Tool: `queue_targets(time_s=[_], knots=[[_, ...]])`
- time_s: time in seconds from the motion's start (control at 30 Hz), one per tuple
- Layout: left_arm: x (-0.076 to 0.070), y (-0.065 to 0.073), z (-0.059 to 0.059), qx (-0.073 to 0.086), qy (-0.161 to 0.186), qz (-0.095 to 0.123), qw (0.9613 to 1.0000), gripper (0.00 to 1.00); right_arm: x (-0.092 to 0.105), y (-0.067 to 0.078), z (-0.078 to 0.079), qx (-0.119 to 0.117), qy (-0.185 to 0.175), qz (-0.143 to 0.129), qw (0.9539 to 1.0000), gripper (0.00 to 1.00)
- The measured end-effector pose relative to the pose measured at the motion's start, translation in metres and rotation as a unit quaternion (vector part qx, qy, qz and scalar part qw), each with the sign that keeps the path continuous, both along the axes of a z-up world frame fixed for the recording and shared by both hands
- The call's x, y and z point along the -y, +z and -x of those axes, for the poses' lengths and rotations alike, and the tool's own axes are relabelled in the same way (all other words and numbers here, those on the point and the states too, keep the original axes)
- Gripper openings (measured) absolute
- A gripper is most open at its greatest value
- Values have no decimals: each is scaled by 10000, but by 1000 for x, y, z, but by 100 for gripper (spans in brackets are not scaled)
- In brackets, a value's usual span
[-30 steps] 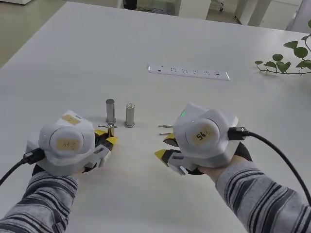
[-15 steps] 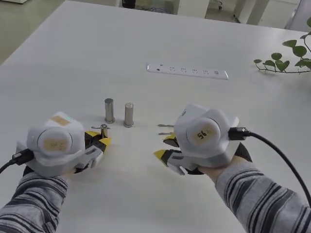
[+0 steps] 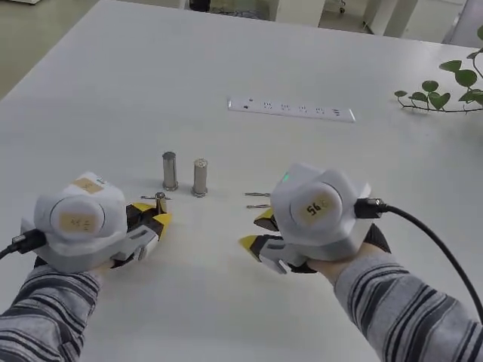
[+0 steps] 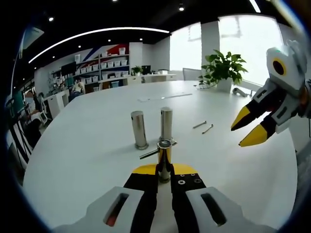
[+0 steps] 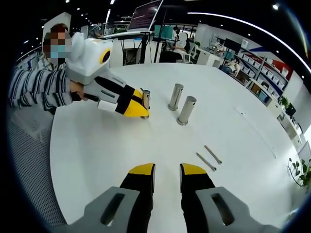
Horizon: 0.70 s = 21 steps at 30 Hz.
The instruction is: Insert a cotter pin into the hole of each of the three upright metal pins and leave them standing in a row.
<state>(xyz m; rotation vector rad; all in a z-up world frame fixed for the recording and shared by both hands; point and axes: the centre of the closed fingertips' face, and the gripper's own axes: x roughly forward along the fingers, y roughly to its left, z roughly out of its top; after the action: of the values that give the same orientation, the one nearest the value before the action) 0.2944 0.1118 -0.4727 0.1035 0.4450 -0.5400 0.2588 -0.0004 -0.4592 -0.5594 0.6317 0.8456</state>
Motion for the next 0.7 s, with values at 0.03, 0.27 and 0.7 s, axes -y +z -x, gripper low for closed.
queue_targets(time_s=[0.03, 0.27, 0.7], knots=[[0, 0, 0, -11, 3, 7, 10000, 5, 0, 0, 0, -9, -2, 2, 10000, 16], [-2, 4, -2, 2, 51, 42, 10000, 14, -1, 0, 0, -30, -5, -3, 10000, 16], [-7, 16, 2, -1, 110, 152, 9998, 47, -2, 8, -6, -36, -86, -200, 9998, 19]])
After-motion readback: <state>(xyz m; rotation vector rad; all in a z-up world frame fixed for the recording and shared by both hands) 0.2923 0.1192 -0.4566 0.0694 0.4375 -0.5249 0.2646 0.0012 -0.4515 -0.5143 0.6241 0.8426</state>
